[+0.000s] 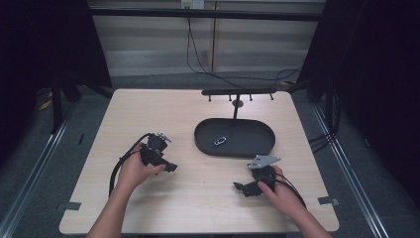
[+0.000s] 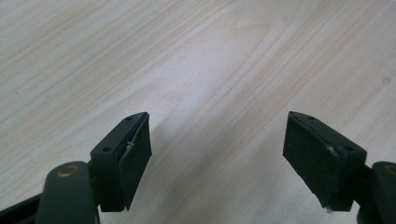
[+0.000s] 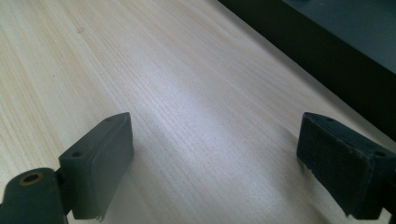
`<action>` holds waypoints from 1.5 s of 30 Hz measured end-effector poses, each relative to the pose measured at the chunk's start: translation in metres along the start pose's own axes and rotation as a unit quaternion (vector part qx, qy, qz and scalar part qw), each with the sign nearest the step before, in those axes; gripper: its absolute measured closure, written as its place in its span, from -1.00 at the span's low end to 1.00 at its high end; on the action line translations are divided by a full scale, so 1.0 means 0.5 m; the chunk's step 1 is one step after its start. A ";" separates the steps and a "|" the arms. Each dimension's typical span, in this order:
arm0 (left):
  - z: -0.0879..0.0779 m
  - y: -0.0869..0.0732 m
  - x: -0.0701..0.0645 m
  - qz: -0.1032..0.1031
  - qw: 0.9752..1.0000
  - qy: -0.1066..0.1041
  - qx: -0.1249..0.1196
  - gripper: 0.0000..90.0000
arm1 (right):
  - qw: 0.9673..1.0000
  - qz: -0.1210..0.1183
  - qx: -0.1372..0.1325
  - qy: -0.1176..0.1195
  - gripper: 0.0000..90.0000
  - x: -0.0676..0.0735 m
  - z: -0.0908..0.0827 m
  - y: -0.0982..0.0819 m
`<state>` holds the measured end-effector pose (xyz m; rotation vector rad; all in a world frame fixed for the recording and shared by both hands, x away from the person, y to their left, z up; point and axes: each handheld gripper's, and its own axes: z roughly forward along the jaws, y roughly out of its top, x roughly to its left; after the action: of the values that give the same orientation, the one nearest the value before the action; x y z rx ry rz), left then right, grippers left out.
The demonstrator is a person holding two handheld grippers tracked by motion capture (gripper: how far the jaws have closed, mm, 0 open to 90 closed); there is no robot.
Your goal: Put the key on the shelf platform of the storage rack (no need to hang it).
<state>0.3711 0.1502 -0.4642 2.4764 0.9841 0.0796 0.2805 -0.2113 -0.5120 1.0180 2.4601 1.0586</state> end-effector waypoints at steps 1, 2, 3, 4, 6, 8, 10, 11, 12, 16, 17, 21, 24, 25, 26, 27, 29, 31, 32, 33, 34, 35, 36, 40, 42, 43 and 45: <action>0.000 -0.001 0.001 0.000 1.000 0.001 0.000 -0.48 | 1.000 0.002 0.001 0.000 -0.76 0.000 0.000 0.000; -0.002 -0.002 0.001 -0.001 1.000 0.002 0.000 -0.48 | 1.000 0.000 0.000 0.000 -0.76 0.000 0.000 0.000; -0.002 -0.004 0.001 -0.002 1.000 0.002 0.000 -0.48 | 1.000 0.000 0.000 0.000 -0.76 0.000 0.000 0.000; -0.003 -0.005 0.003 0.000 1.000 0.004 0.001 -0.48 | 1.000 0.001 0.000 0.000 -0.76 0.000 0.000 0.000; -0.004 -0.009 0.005 0.001 1.000 0.004 0.001 -0.48 | 1.000 0.001 0.001 0.000 -0.76 0.000 0.000 0.000; -0.005 -0.014 0.006 -0.003 1.000 0.007 0.001 -0.48 | 1.000 0.001 0.000 0.000 -0.76 0.000 0.000 0.000; -0.006 -0.018 0.009 -0.002 1.000 0.007 0.003 -0.48 | 1.000 0.000 0.000 0.000 -0.76 0.000 0.000 0.000; -0.006 -0.021 0.011 -0.001 1.000 0.009 0.002 -0.48 | 1.000 0.001 0.000 0.000 -0.76 0.000 0.000 0.000; -0.007 -0.023 0.012 0.004 1.000 0.010 0.004 -0.48 | 1.000 0.000 0.000 0.000 -0.76 0.000 0.000 0.000; -0.008 -0.034 0.016 0.007 1.000 0.016 0.001 -0.48 | 1.000 0.001 0.001 0.000 -0.76 0.000 0.000 0.000; -0.008 -0.038 0.017 0.009 1.000 0.015 0.003 -0.48 | 1.000 0.000 0.000 0.000 -0.76 0.000 0.000 0.000; -0.007 -0.048 0.021 0.010 1.000 0.017 0.004 -0.49 | 1.000 0.001 0.001 0.000 -0.76 0.000 0.000 0.000; -0.003 -0.055 0.022 0.013 1.000 0.022 0.007 -0.49 | 1.000 0.000 0.000 0.000 -0.76 0.000 0.000 0.000; -0.002 -0.056 0.023 0.017 1.000 0.023 0.011 -0.50 | 1.000 0.000 0.000 0.000 -0.76 0.000 0.000 0.000; -0.001 -0.058 0.022 0.013 1.000 0.024 0.010 -0.49 | 1.000 0.001 0.000 0.000 -0.76 0.000 0.000 0.000; 0.000 -0.060 0.022 0.014 1.000 0.023 0.010 -0.49 | 1.000 0.001 0.001 0.000 -0.76 0.000 0.000 0.000; 0.002 -0.063 0.022 0.017 1.000 0.022 0.013 -0.49 | 1.000 0.000 0.000 0.000 -0.76 0.000 0.000 0.000; 0.003 -0.067 0.023 0.021 0.999 0.027 0.008 -0.50 | 1.000 0.000 0.000 0.000 -0.76 0.000 0.000 0.000; 0.002 -0.069 0.024 0.023 0.999 0.027 0.006 -0.50 | 1.000 0.001 0.000 0.000 -0.76 0.000 0.000 0.000; 0.002 -0.071 0.023 0.018 0.999 0.027 0.003 -0.50 | 1.000 0.000 0.000 0.000 -0.76 0.000 0.000 0.000; 0.001 -0.073 0.024 0.027 0.999 0.032 0.004 -0.50 | 1.000 0.000 0.000 0.000 -0.76 0.000 0.000 0.000; 0.002 -0.076 0.024 0.036 0.999 0.035 0.000 -0.50 | 1.000 0.000 0.000 0.000 -0.76 0.000 0.000 0.000; 0.003 -0.078 0.023 0.038 0.999 0.034 -0.005 -0.53 | 1.000 0.000 0.000 0.000 -0.76 0.000 0.000 0.000; 0.006 -0.087 0.024 0.047 0.998 0.026 -0.020 -0.62 | 1.000 0.000 0.000 0.001 -0.76 0.000 0.000 0.000; 0.006 -0.091 0.025 0.049 0.998 0.025 -0.027 -0.66 | 1.000 0.000 0.000 0.001 -0.76 0.001 -0.001 -0.001; 0.006 -0.092 0.025 0.048 0.998 0.023 -0.028 -0.66 | 1.000 -0.001 0.000 0.001 -0.76 0.000 -0.001 0.000; 0.006 -0.094 0.025 0.049 0.998 0.025 -0.033 -0.66 | 1.000 -0.001 0.000 0.001 -0.76 0.000 -0.001 -0.001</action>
<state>0.3512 0.1870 -0.4894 2.4717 0.8649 0.2034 0.2800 -0.2114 -0.5120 1.0147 2.4613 1.0590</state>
